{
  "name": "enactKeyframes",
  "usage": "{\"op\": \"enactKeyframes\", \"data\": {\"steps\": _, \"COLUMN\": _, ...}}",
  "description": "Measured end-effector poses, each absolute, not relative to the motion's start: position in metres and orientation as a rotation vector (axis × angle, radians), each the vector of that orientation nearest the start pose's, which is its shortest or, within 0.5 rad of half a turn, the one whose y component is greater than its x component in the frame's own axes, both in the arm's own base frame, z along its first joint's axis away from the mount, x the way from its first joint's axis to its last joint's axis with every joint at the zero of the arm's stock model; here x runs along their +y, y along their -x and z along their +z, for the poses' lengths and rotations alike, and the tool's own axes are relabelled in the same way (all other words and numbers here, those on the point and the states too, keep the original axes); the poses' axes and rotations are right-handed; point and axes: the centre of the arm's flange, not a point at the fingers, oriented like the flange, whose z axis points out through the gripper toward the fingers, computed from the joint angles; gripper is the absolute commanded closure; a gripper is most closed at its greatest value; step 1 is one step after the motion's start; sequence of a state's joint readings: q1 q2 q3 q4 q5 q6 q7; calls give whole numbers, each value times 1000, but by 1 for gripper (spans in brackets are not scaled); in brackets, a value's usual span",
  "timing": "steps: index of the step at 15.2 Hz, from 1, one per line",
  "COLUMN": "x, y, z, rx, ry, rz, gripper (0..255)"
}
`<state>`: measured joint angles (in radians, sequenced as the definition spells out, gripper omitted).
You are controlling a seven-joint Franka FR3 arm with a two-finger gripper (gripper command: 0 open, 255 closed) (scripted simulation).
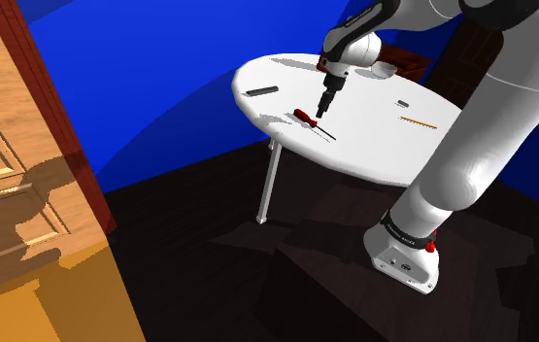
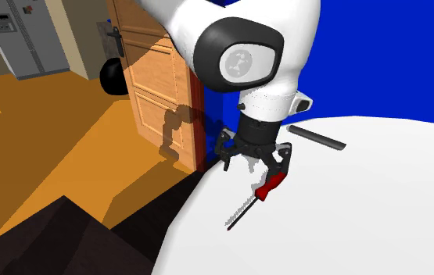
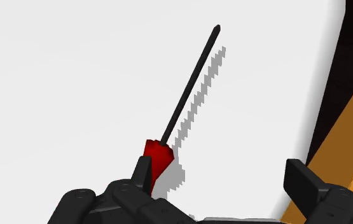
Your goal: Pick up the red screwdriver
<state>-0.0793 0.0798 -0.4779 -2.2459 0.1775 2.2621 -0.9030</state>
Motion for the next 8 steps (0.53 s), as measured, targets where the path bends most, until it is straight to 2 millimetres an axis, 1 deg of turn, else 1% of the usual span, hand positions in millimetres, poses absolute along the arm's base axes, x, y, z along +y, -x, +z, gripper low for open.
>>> {"op": "enactKeyframes", "data": {"steps": 3, "x": -298, "y": -465, "z": 303, "rx": -358, "ry": 2999, "rz": -48, "gripper": 0}}
{"op": "enactKeyframes", "data": {"steps": 4, "x": -303, "y": -467, "z": 298, "rx": -360, "ry": 2996, "rz": -50, "gripper": 0}}
{"op": "enactKeyframes", "data": {"steps": 5, "x": -307, "y": -468, "z": 292, "rx": -361, "ry": 2995, "rz": -52, "gripper": 0}}
{"op": "enactKeyframes", "data": {"steps": 8, "x": -309, "y": -470, "z": 275, "rx": -363, "ry": 2993, "rz": -53, "gripper": 0}}
